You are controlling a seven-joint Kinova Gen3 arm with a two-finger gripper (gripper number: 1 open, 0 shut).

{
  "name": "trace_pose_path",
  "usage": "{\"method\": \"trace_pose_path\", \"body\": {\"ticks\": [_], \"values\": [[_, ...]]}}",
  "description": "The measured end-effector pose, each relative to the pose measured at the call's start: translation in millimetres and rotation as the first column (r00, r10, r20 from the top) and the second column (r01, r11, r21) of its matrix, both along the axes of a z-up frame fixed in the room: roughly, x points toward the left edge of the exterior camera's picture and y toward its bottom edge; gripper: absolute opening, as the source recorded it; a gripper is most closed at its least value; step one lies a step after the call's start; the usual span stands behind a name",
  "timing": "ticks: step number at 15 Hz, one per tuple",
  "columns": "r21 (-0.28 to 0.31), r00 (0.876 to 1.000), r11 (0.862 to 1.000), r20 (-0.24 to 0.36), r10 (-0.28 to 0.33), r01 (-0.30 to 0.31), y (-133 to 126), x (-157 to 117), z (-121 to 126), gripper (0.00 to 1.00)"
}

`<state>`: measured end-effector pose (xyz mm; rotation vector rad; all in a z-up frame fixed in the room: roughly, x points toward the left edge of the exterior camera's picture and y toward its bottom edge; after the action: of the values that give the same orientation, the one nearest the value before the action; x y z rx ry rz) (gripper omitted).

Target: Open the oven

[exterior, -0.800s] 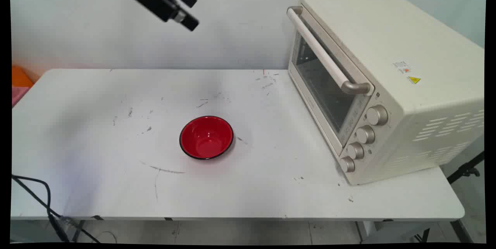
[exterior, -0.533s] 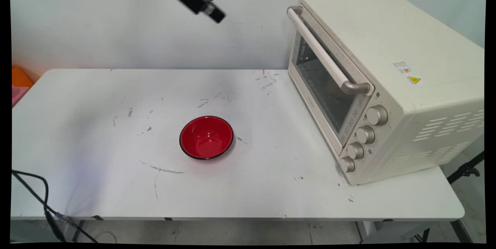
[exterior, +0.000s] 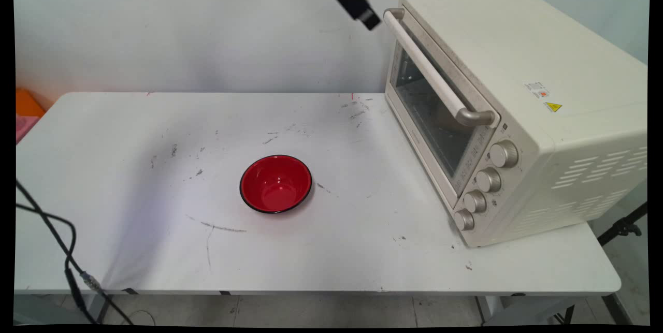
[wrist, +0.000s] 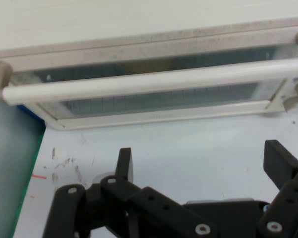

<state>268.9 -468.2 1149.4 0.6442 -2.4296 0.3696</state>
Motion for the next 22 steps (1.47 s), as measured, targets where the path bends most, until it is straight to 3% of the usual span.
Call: {"method": "trace_pose_path", "body": {"ticks": [5, 10, 11, 22], "values": [[0.04, 0.999, 0.999, 0.03, 0.019, -0.02, -37, -57, -21, 1.0], [0.075, 0.999, 0.997, 0.039, 0.009, -0.012, -62, -97, -42, 1.0], [0.08, 0.999, 0.997, 0.041, 0.004, -0.008, -65, -103, -45, 0.0], [0.116, 0.998, 0.993, 0.069, -0.005, -0.004, -86, -139, -73, 0.0]]}}
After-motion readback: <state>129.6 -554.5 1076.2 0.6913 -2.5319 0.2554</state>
